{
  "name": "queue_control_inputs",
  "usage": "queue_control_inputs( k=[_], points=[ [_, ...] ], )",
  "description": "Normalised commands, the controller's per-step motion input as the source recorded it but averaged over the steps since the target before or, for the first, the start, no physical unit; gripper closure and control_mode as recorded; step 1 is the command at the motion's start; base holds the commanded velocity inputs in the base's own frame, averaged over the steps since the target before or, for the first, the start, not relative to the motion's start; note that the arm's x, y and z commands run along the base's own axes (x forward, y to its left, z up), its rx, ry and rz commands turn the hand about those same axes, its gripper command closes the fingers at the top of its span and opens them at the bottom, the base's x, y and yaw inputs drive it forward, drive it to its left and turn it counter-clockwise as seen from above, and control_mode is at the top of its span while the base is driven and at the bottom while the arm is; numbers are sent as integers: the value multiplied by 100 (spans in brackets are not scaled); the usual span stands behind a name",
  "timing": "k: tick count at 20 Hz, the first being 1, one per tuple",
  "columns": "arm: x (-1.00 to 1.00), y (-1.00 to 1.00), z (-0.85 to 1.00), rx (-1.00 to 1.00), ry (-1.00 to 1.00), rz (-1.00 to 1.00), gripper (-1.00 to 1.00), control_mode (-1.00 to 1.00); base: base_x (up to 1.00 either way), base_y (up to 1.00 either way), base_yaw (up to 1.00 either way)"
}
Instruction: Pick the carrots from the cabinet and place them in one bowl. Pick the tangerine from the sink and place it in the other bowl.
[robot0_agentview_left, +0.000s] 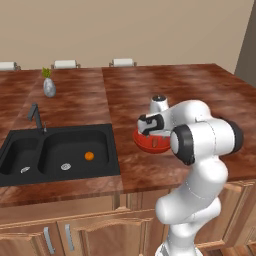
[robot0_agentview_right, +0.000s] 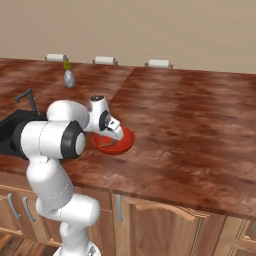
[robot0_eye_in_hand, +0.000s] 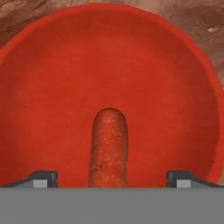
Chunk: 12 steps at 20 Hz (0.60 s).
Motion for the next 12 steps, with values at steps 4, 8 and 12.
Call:
queue_control_inputs(
  k=[4, 8, 12],
  points=[
    [-21, -1, 28, 0, 0, 0, -100, -100, 0, 0, 0],
    [-31, -3, 26, 0, 0, 0, -100, -100, 0, 0, 0],
    [-34, -3, 27, 0, -1, 0, -100, -100, 0, 0, 0]
  ],
)
